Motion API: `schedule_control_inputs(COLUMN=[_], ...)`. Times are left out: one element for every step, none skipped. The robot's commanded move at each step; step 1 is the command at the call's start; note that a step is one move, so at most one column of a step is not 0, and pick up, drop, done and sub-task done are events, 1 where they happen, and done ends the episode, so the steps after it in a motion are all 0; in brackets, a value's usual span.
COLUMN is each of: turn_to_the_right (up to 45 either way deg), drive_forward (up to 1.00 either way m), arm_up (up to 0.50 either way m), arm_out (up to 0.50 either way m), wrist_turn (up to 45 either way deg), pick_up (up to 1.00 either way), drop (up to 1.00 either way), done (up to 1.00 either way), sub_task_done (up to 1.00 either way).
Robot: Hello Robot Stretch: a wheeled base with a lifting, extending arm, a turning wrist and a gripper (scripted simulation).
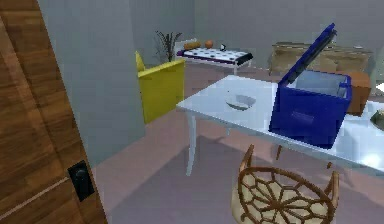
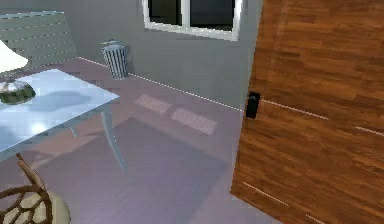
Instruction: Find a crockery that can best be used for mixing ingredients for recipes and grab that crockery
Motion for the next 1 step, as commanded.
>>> schedule_control_inputs(turn_to_the_right=[-6.0], drive_forward=[0.0], arm_up=[0.0], arm_out=[0.0], wrist_turn=[0.0], pick_up=[0.0], drop=[0.0], done=[0.0], sub_task_done=[0.0])
